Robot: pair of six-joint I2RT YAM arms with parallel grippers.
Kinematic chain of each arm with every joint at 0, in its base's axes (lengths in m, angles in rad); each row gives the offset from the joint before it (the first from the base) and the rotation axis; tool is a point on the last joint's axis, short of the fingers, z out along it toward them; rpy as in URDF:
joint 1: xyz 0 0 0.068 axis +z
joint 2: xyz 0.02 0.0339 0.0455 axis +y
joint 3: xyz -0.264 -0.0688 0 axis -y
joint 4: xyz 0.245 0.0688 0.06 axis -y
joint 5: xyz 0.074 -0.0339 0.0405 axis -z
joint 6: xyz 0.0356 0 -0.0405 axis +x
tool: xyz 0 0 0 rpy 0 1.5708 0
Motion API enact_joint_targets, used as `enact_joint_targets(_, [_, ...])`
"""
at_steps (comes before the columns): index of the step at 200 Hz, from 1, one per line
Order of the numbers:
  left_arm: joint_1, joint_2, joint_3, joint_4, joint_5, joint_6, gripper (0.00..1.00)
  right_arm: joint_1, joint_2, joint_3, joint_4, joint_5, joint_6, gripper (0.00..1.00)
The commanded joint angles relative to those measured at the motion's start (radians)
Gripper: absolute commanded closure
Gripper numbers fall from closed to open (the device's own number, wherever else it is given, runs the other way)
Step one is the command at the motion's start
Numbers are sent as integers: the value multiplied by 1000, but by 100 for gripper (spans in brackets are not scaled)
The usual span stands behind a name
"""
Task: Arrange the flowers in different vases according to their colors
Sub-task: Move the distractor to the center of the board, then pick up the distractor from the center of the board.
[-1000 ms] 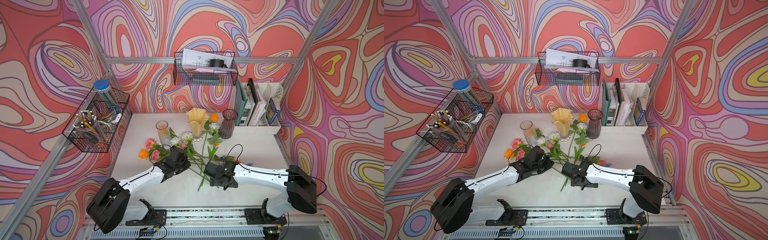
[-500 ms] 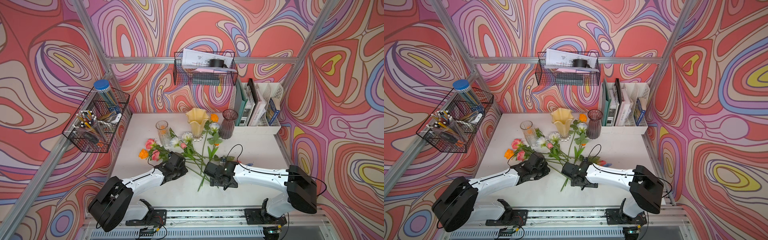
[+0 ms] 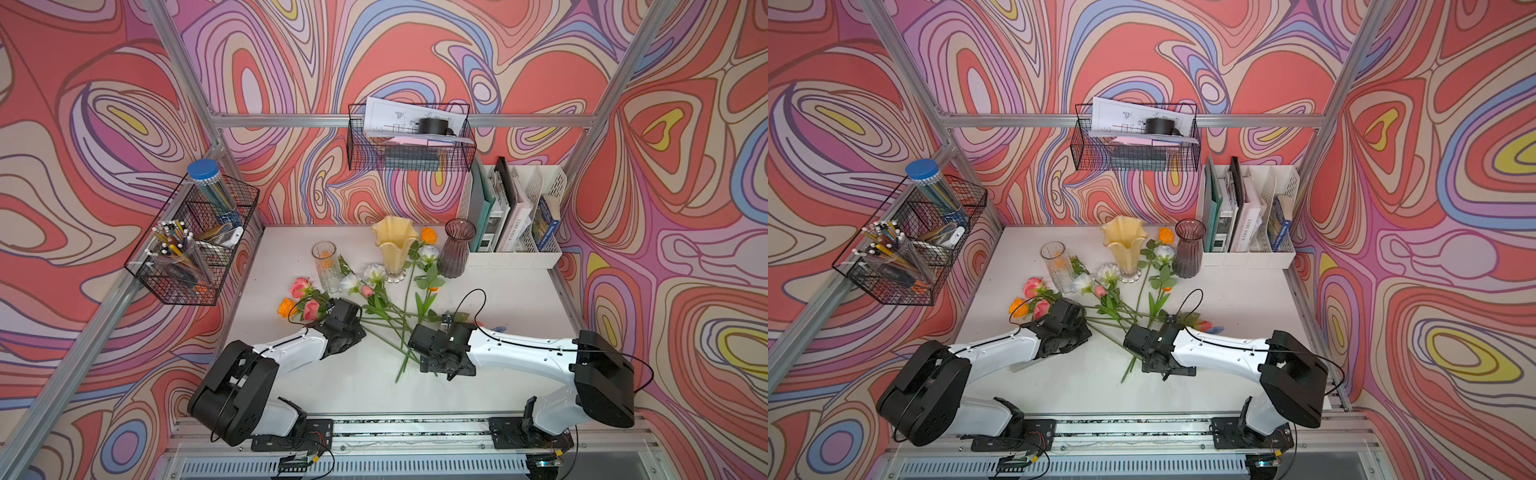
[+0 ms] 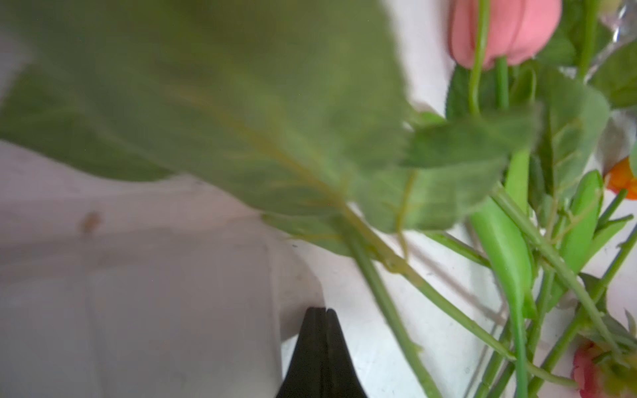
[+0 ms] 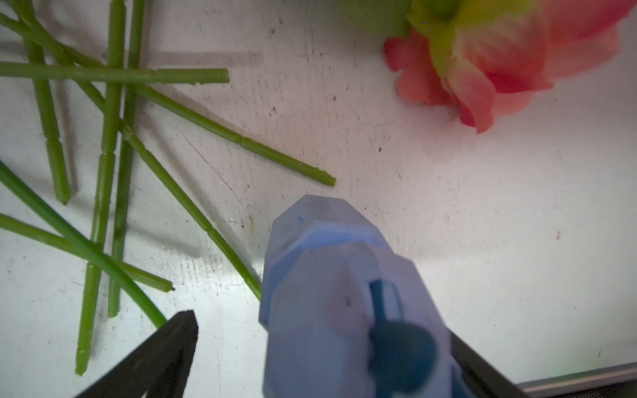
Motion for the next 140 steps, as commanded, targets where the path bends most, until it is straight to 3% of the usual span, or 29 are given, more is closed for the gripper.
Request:
enact_joint_targets(1, [87,-115,-75,-147,-73,22,100,-3,-26,-15,-11,29,17,2])
enact_joint_targets(25, [150,-264,-104,-272,-171,36,100,-4,-20,-16,-11,28,18,2])
enact_joint_targets(47, [169,-367,-106,-318,-186,45,100,-4,-3,-19,4,20,12,2])
enact_joint_targets(57, [169,-397,-108,-299,-149,46,100,-4,4,-21,13,18,13,2])
enact_joint_targets(93, [164,-459,-111,-203,25,34,79,-4,29,-1,14,53,21,2])
enact_joint_targets(140, [157,-504,-104,-210,91,65,73,-3,42,-1,-25,134,59,14])
